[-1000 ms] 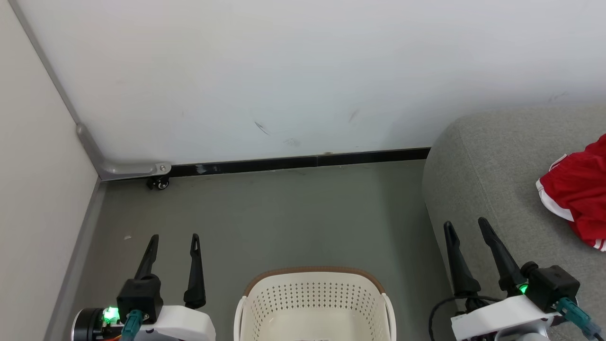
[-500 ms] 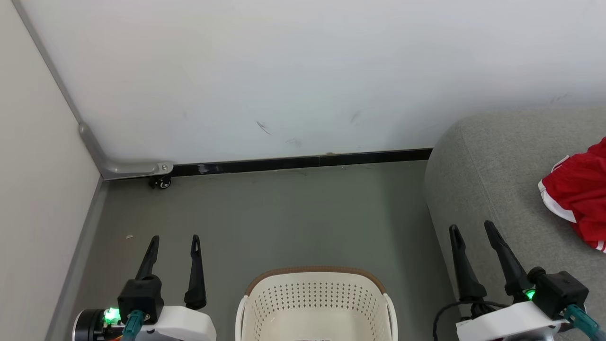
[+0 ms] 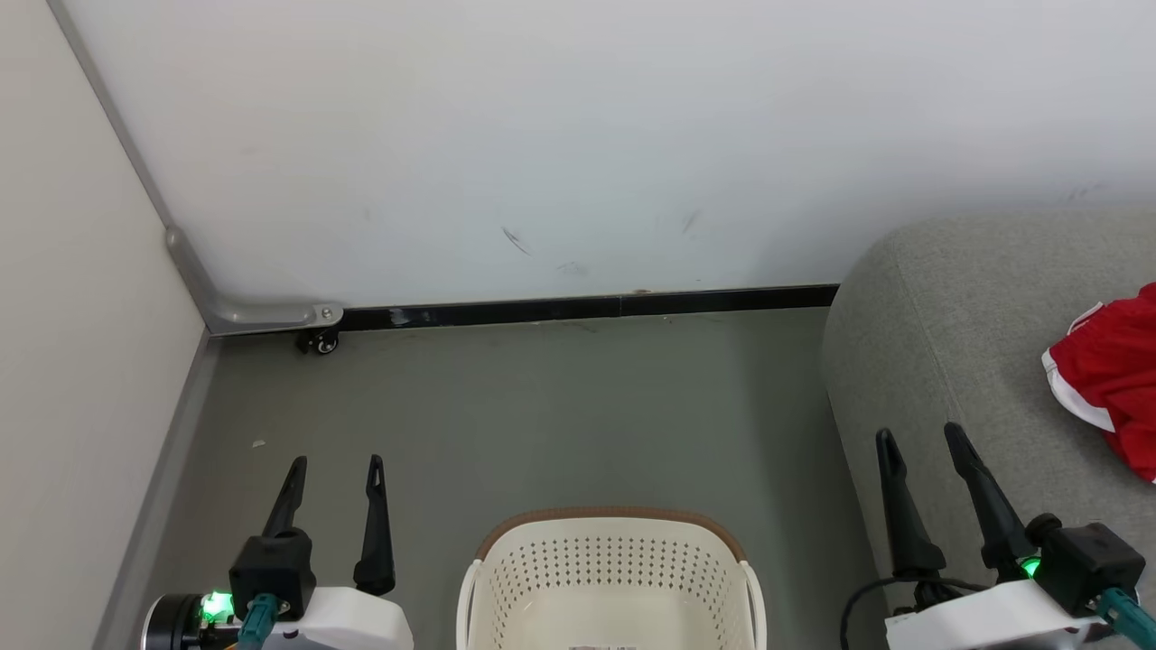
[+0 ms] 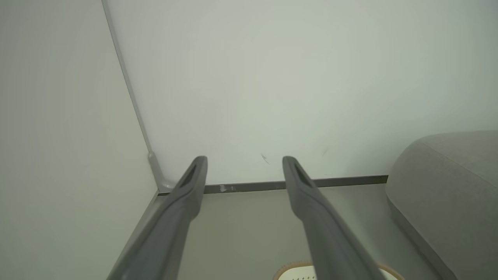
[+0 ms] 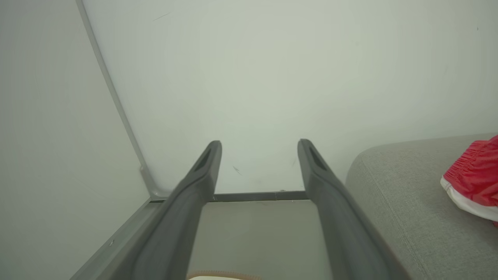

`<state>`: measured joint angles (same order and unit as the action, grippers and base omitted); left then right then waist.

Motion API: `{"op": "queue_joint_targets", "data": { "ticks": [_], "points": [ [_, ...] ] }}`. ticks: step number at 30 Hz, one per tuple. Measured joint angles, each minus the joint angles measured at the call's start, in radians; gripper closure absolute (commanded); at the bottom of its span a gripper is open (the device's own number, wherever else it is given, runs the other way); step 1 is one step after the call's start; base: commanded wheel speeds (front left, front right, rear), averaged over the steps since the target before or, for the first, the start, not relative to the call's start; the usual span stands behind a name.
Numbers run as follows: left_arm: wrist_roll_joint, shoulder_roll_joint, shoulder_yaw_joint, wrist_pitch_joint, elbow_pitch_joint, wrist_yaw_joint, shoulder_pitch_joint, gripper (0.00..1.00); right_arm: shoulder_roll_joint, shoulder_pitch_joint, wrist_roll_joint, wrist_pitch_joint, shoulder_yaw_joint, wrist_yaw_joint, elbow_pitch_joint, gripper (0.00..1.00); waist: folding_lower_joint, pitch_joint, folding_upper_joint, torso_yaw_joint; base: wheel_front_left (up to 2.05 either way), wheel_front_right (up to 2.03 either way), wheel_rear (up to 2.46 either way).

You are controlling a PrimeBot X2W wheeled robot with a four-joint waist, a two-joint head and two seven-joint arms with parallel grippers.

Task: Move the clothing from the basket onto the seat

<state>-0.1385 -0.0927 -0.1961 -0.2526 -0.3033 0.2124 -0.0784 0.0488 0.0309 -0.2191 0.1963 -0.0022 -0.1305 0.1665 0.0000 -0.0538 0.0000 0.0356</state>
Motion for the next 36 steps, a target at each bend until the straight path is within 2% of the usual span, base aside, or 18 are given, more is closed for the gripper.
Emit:
{"op": "queue_joint_targets", "data": {
  "ticks": [16, 17, 20, 21, 27, 28, 36],
  "points": [
    [-0.001, 0.0, 0.002, 0.0, -0.028, 0.0, 0.004, 0.0, -0.006, 0.031, 0.0, -0.022, -0.01, 0.0, -0.029, 0.0, 0.0, -0.001, 0.0, 0.009, 0.0, 0.0, 0.0],
    [-0.002, 0.0, 0.002, 0.0, -0.031, 0.0, 0.006, 0.03, -0.006, 0.031, 0.0, -0.027, -0.014, 0.0, -0.03, 0.0, 0.0, -0.002, 0.0, 0.009, 0.0, 0.0, 0.0],
    [-0.002, 0.0, 0.003, 0.0, -0.035, 0.0, 0.012, 0.2, -0.006, 0.032, 0.0, -0.03, -0.018, 0.0, -0.033, 0.0, 0.0, -0.003, 0.0, 0.008, 0.0, 0.0, 0.0],
    [-0.002, 0.0, 0.004, 0.0, -0.035, 0.0, 0.012, 0.22, -0.006, 0.033, 0.0, -0.03, -0.018, 0.0, -0.034, 0.0, 0.0, -0.004, 0.0, 0.008, 0.0, 0.0, 0.0],
    [-0.002, 0.001, 0.008, 0.0, -0.035, 0.009, 0.012, 0.21, -0.006, 0.055, -0.001, -0.031, -0.014, 0.0, -0.04, 0.0, 0.0, -0.006, 0.0, 0.009, 0.0, 0.0, 0.0],
    [-0.002, 0.001, 0.008, 0.0, -0.035, 0.009, 0.012, 1.0, -0.006, 0.055, -0.001, -0.031, -0.013, 0.0, -0.041, 1.0, 0.0, -0.006, 0.0, 0.009, 0.0, 0.0, 0.0],
    [-0.016, 0.013, 0.013, 0.01, -0.105, 0.004, 0.061, 1.0, -0.016, 0.092, -0.013, -0.03, -0.013, 0.0, 0.029, 1.0, 0.0, -0.005, 0.0, 0.009, 0.0, 0.0, 0.0]
  ]
}}
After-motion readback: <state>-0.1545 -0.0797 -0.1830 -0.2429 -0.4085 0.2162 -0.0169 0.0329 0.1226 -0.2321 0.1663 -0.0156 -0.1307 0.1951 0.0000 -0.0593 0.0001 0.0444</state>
